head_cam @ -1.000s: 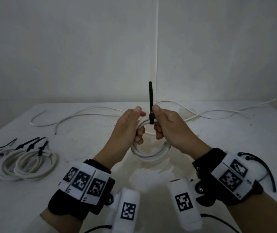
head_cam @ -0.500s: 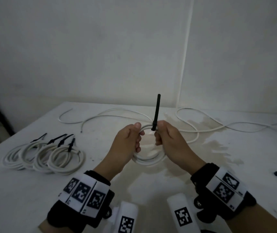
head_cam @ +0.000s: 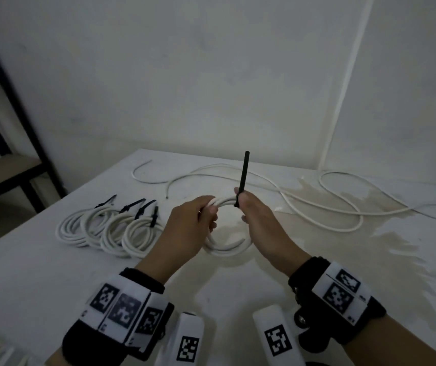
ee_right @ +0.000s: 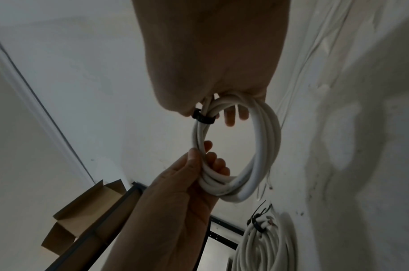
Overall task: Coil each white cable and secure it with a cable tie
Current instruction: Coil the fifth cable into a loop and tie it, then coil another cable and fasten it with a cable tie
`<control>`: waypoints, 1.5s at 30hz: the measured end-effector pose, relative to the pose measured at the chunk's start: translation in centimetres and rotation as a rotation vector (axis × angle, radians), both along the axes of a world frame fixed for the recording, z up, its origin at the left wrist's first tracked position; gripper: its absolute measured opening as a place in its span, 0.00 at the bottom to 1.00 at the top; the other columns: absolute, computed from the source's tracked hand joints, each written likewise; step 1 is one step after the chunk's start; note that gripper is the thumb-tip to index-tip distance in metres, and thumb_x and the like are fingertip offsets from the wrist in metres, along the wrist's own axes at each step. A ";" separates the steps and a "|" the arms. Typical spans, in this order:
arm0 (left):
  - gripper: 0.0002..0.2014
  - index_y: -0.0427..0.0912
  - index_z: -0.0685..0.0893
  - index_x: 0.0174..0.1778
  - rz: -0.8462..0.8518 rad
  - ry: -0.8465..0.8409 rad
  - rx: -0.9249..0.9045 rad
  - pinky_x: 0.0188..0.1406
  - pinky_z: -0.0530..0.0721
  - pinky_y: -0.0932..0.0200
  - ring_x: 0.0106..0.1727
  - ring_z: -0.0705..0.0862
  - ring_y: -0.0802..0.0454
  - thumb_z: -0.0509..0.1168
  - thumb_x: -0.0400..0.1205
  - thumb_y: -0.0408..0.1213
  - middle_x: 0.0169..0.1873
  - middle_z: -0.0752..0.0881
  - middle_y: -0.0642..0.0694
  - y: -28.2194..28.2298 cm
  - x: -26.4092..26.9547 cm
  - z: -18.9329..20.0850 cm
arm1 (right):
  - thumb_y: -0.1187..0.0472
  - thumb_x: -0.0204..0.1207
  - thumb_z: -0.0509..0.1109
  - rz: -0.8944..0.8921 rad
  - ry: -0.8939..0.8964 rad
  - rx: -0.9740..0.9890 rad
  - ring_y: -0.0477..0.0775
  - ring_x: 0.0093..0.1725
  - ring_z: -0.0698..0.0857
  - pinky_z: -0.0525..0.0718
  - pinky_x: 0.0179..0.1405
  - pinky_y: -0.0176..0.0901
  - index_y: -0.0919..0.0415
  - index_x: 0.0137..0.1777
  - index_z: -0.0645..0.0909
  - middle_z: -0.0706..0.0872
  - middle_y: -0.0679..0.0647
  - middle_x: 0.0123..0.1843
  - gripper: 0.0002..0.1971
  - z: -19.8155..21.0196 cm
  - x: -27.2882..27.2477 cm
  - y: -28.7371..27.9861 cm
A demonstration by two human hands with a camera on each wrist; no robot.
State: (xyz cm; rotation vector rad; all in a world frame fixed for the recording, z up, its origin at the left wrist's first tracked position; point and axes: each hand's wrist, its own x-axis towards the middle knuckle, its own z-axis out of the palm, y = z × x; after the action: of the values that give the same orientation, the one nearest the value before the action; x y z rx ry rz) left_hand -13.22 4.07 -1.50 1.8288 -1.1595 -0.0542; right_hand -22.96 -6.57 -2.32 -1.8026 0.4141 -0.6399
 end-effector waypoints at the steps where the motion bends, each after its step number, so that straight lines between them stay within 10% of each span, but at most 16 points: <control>1: 0.09 0.47 0.79 0.42 0.011 -0.014 0.002 0.34 0.75 0.74 0.30 0.80 0.64 0.57 0.85 0.32 0.29 0.81 0.54 0.2 0.3 -0.1 | 0.52 0.85 0.48 0.047 -0.006 0.008 0.38 0.61 0.76 0.70 0.67 0.39 0.49 0.55 0.75 0.80 0.43 0.57 0.13 -0.1 0.4 0.2; 7: 0.16 0.49 0.76 0.30 0.057 0.017 0.132 0.35 0.75 0.66 0.30 0.80 0.56 0.55 0.85 0.34 0.26 0.82 0.51 1.7 3.1 -0.9 | 0.30 0.75 0.46 0.174 0.214 0.015 0.46 0.82 0.52 0.50 0.82 0.51 0.51 0.81 0.51 0.53 0.48 0.84 0.39 -1.3 2.8 0.8; 11: 0.17 0.48 0.75 0.30 0.128 0.055 0.245 0.34 0.74 0.66 0.30 0.79 0.55 0.55 0.85 0.33 0.27 0.81 0.50 2.9 5.2 -1.9 | 0.38 0.80 0.45 0.175 0.356 -0.051 0.42 0.81 0.42 0.42 0.77 0.40 0.48 0.82 0.43 0.40 0.45 0.84 0.33 -2.1 3.2 0.9; 18: 0.06 0.39 0.78 0.45 0.271 0.156 0.402 0.34 0.74 0.67 0.37 0.81 0.50 0.58 0.85 0.35 0.35 0.85 0.46 4.0 8.7 -2.6 | 0.38 0.80 0.46 0.102 0.445 -0.114 0.44 0.82 0.44 0.44 0.77 0.41 0.51 0.82 0.48 0.44 0.48 0.84 0.33 -2.9 3.4 -1.7; 33: 0.11 0.37 0.73 0.40 0.436 -0.148 0.550 0.44 0.69 0.55 0.47 0.78 0.41 0.62 0.82 0.41 0.40 0.76 0.40 2.2 7.6 0.6 | 0.43 0.80 0.57 0.001 0.546 -0.246 0.49 0.81 0.54 0.56 0.74 0.41 0.58 0.77 0.61 0.53 0.54 0.83 0.30 -2.9 2.9 -6.7; 40: 0.13 0.34 0.79 0.52 0.298 -0.246 0.497 0.47 0.73 0.56 0.54 0.79 0.42 0.61 0.83 0.42 0.52 0.82 0.37 -2.2 6.6 2.9 | 0.51 0.78 0.65 -0.090 0.609 -0.366 0.55 0.76 0.65 0.62 0.73 0.43 0.62 0.71 0.70 0.65 0.58 0.77 0.25 -2.8 2.6 -11.4; 45: 0.13 0.36 0.80 0.54 0.195 -0.295 0.530 0.55 0.75 0.53 0.58 0.79 0.42 0.60 0.83 0.42 0.56 0.82 0.39 -6.7 5.6 2.1 | 0.53 0.82 0.59 -0.091 0.765 -0.531 0.59 0.80 0.56 0.58 0.78 0.51 0.61 0.77 0.61 0.54 0.57 0.82 0.26 -2.4 3.2 -14.7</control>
State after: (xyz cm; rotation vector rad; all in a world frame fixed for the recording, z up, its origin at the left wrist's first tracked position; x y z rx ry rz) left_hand -7.58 -2.60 0.59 2.4780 -1.2393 0.0251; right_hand -19.79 -21.29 -4.73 -2.5292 0.9000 -0.0815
